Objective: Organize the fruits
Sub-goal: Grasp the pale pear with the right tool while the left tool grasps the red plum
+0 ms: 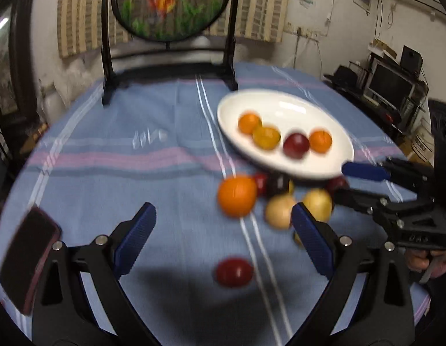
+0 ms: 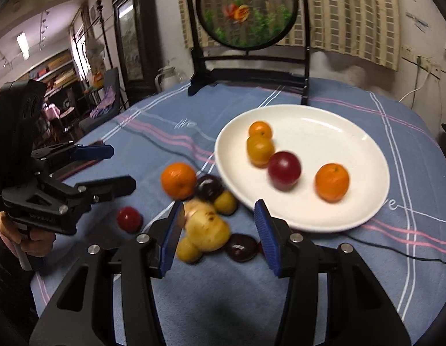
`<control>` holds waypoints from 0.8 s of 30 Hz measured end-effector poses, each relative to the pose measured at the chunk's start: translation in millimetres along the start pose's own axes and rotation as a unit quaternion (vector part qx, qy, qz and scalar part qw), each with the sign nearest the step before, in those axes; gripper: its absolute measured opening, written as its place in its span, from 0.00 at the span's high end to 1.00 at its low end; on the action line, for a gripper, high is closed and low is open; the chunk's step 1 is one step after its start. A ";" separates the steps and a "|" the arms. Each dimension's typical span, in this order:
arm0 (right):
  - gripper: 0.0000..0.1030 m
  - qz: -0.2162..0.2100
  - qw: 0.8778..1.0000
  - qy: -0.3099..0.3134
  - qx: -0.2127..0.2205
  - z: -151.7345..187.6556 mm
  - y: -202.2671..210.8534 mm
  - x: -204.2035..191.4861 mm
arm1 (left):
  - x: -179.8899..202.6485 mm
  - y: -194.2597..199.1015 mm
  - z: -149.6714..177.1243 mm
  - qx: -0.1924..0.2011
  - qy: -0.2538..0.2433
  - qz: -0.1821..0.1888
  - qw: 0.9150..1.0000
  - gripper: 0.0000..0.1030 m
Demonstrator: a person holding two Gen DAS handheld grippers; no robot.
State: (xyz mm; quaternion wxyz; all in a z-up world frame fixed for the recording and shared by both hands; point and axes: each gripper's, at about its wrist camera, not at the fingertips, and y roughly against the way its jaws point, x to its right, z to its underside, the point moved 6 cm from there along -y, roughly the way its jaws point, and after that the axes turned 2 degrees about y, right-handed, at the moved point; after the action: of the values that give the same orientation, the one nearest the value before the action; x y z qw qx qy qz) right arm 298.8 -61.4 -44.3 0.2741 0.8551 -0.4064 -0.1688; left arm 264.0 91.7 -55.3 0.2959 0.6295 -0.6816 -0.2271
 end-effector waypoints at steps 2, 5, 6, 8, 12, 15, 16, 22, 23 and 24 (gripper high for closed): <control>0.50 0.007 1.000 0.016 -0.012 5.7 -7.7 -6.7 | -5.3 -8.1 9.7 -0.024 0.003 -0.023 0.999 0.06; 0.50 0.009 0.999 0.019 -0.025 11.1 -16.7 -8.5 | -3.7 -3.3 14.2 -0.023 -0.002 -0.019 1.000 0.06; 0.50 0.008 0.999 0.018 -0.029 12.2 -19.3 -8.3 | -0.8 -0.6 17.1 -0.022 -0.004 -0.014 1.000 0.06; 0.50 0.009 0.999 0.016 -0.032 14.6 -22.9 -8.3 | 4.6 4.8 19.2 -0.017 -0.013 -0.004 1.000 0.06; 0.50 0.008 0.999 0.015 -0.038 15.5 -29.0 -10.4 | 8.6 8.6 24.2 -0.019 -0.029 -0.008 0.999 0.06; 0.50 0.014 0.999 0.020 -0.038 15.8 -31.5 -10.8 | 9.4 7.7 26.8 -0.025 -0.033 -0.009 0.999 0.06; 0.50 0.016 0.999 0.023 -0.038 15.5 -32.3 -11.3 | 9.1 7.4 26.6 -0.025 -0.033 -0.008 0.999 0.06; 0.50 0.026 0.999 0.033 -0.035 16.4 -35.5 -11.8 | 12.6 5.2 29.6 -0.034 -0.040 -0.004 0.999 0.06; 0.50 0.030 0.998 0.037 -0.035 16.2 -36.6 -12.2 | 13.7 4.5 30.2 -0.035 -0.043 -0.003 0.998 0.06; 0.51 0.035 0.998 0.041 -0.035 16.7 -37.3 -12.7 | 14.6 3.8 30.9 -0.037 -0.046 -0.003 0.998 0.06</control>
State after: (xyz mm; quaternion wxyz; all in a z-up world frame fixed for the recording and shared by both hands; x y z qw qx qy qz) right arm 304.9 -37.6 -79.3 0.3258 0.8366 -0.4183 -0.1380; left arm 239.5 75.7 -73.3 0.2866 0.6094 -0.6835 -0.2817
